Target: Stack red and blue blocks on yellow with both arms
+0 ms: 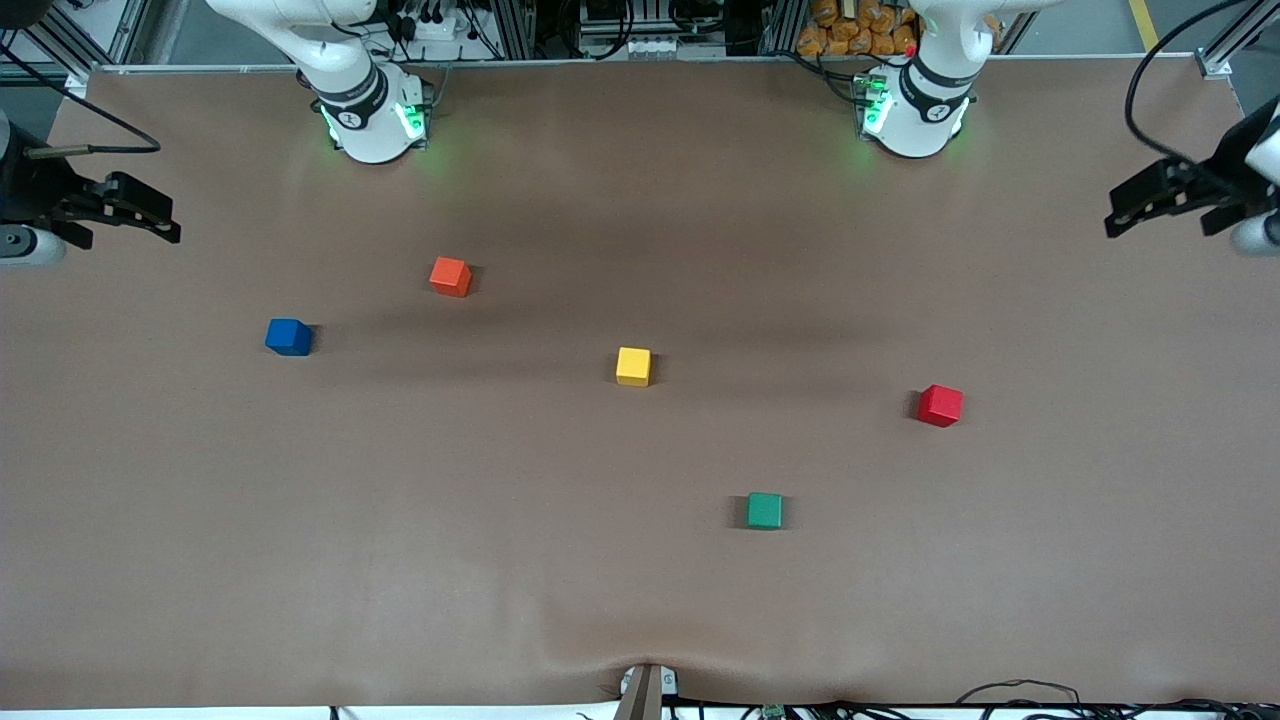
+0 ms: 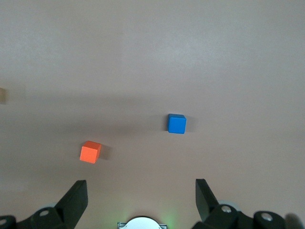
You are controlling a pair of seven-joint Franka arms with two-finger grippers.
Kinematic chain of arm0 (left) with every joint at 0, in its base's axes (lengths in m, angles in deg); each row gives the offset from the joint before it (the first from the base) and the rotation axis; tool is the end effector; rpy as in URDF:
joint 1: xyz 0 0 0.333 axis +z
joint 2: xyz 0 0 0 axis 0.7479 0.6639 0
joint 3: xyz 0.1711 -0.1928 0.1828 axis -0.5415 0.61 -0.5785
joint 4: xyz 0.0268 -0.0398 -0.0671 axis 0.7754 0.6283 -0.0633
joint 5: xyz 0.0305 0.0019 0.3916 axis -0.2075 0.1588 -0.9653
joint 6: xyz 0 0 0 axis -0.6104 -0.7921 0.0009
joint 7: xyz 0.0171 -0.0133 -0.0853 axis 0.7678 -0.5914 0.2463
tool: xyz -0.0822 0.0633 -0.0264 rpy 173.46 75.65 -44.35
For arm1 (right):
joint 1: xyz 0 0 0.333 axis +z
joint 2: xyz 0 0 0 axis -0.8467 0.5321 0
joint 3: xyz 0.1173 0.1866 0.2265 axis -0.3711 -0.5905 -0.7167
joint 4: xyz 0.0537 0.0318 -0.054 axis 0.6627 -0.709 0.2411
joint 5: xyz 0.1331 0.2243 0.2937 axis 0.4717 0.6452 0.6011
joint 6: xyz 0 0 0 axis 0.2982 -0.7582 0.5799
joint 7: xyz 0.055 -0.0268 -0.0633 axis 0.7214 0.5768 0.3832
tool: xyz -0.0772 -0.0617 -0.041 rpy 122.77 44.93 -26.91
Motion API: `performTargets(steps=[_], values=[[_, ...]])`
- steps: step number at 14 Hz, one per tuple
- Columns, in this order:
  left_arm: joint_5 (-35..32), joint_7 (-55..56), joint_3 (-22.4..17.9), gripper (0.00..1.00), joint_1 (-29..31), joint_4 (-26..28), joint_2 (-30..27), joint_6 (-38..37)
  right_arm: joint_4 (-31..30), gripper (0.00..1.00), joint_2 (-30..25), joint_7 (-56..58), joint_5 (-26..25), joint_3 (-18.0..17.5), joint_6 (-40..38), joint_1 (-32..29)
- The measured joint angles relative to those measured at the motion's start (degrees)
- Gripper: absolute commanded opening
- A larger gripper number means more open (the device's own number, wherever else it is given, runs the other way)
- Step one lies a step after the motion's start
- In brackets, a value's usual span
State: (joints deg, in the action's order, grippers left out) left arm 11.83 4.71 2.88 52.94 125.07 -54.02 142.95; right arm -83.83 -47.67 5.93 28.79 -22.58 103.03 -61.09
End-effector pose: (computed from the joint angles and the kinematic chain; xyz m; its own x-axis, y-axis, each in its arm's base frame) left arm 0.5439 -0.0220 0.6461 0.9982 0.0099 -0.0589 0.0077 -0.9993 -0.0365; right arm 0.5229 -0.0077 0.6220 0.9920 0.0658 -0.1075 0.0659 -0.9978 -0.0034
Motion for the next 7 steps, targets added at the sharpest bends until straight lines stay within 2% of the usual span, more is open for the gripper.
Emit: performTargets(steps=[4,7], values=[[0.00,0.00,0.00,1.00,0.04,0.21,3.12,1.59,0.00,1.00,0.02,0.00,0.00,0.01,0.00,0.00],[0.00,-0.02,0.07,1.00,-0.03,0.51,7.50,2.83,0.00,1.00,0.04,0.00,0.00,0.07,-0.02,-0.02]])
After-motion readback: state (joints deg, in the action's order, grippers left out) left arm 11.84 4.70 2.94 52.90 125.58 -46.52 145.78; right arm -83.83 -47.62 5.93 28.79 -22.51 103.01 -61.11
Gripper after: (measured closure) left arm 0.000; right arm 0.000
